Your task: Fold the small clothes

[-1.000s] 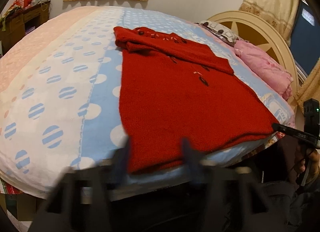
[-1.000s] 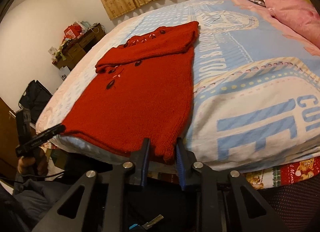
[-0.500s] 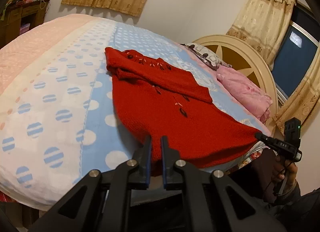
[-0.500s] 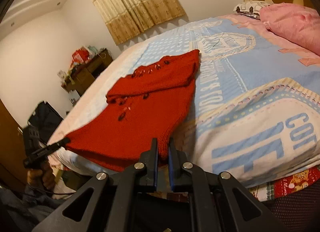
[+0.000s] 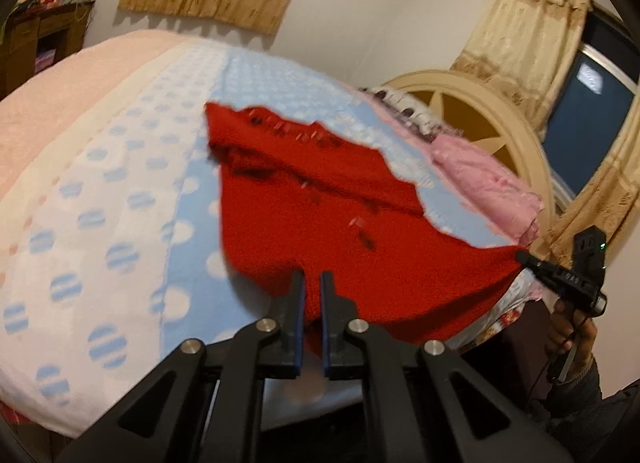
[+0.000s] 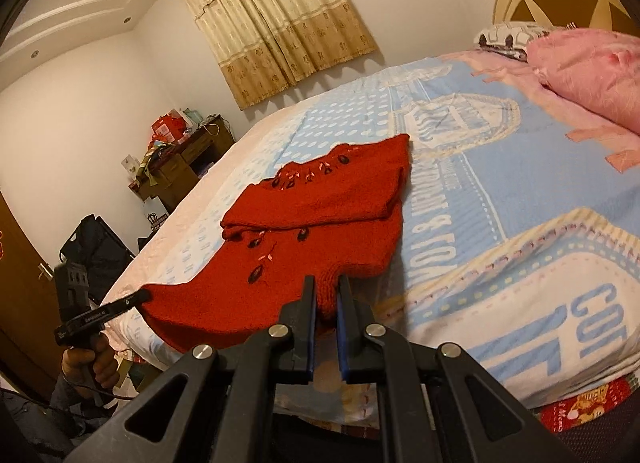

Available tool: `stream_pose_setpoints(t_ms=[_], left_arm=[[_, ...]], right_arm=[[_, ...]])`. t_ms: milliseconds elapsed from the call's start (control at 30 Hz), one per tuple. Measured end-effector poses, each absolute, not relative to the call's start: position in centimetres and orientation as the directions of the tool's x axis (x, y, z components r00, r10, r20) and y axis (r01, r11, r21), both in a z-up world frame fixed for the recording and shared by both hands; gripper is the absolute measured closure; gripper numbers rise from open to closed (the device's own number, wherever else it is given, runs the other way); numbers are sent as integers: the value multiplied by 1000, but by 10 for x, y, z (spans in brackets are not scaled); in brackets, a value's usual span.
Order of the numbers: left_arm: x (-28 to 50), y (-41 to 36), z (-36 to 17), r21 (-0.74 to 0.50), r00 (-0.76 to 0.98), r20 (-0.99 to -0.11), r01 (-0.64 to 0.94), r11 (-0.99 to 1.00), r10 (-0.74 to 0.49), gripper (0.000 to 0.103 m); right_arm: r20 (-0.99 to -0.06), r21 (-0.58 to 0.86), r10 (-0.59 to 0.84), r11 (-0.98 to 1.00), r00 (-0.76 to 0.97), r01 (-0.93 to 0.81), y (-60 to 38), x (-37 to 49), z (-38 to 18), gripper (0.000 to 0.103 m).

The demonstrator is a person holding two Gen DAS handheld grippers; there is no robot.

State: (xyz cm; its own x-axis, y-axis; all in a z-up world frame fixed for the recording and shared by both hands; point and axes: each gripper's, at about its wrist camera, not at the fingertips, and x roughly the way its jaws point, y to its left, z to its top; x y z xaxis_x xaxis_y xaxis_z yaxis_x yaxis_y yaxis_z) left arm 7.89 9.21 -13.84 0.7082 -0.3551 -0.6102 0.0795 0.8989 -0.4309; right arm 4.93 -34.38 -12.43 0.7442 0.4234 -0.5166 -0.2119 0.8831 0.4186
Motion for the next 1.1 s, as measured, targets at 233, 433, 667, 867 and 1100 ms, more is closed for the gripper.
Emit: stream_pose_setpoints(t_ms=[233,433,667,867,1100], left_arm=[[66,101,-146,-529,707,-560,96,843,-432,97],[75,101,-121,-563,746,-471,157,812,-471,97],[102,109,-103,-614,755,-406,191,765,-515,97],[134,125,-78,-614,797,-362,186,767,-484,98],[188,143,-74,-633,802,-375,145,761,-465,98]], right_arm=[[-493,457,452,862,743,-221,-351,47,-124,95],[-465,437,450,866,762,-245,-347,53,-109,95],[-428,427,456,863,781,-270,-342,78,-83,95],[-395,420,461,860,795,-290,-337,114,-52,95],[-396,427,447,863,802,-270,-339,166,-32,95]])
